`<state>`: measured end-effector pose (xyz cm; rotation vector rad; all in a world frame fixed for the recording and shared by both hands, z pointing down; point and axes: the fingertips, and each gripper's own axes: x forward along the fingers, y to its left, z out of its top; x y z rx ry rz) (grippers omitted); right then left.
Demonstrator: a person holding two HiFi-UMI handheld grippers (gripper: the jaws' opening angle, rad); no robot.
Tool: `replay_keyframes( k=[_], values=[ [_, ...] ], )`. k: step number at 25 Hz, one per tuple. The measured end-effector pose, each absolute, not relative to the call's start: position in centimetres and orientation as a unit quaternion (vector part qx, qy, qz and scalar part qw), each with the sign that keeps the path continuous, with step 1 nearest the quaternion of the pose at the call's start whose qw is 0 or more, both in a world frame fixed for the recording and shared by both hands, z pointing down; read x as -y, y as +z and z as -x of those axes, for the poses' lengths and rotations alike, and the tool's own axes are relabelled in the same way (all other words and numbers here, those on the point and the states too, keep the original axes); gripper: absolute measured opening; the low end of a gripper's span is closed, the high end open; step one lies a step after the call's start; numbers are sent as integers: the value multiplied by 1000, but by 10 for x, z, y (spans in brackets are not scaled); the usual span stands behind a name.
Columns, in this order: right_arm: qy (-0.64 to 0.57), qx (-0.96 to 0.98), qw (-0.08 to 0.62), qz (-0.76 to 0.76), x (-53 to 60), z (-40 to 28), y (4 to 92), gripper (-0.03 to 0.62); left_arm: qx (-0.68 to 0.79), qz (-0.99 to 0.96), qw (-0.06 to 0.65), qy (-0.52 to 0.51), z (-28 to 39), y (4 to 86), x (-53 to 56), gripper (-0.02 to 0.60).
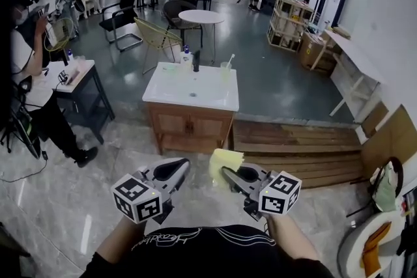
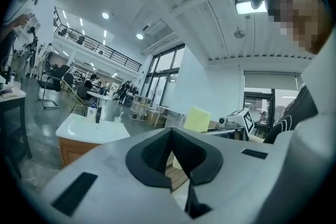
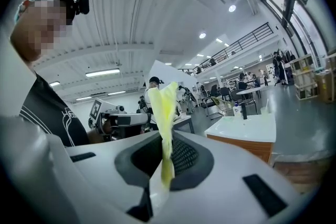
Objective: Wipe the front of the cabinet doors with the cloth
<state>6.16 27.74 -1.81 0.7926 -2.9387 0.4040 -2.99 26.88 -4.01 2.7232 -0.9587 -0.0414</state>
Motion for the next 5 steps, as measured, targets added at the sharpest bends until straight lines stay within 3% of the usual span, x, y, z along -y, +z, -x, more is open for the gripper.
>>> replay_keyframes(
  k=[5],
  values=[
    [137, 953, 39, -267, -289, -52, -10, 41, 328, -936, 127, -15, 40, -35, -283, 6]
  ],
)
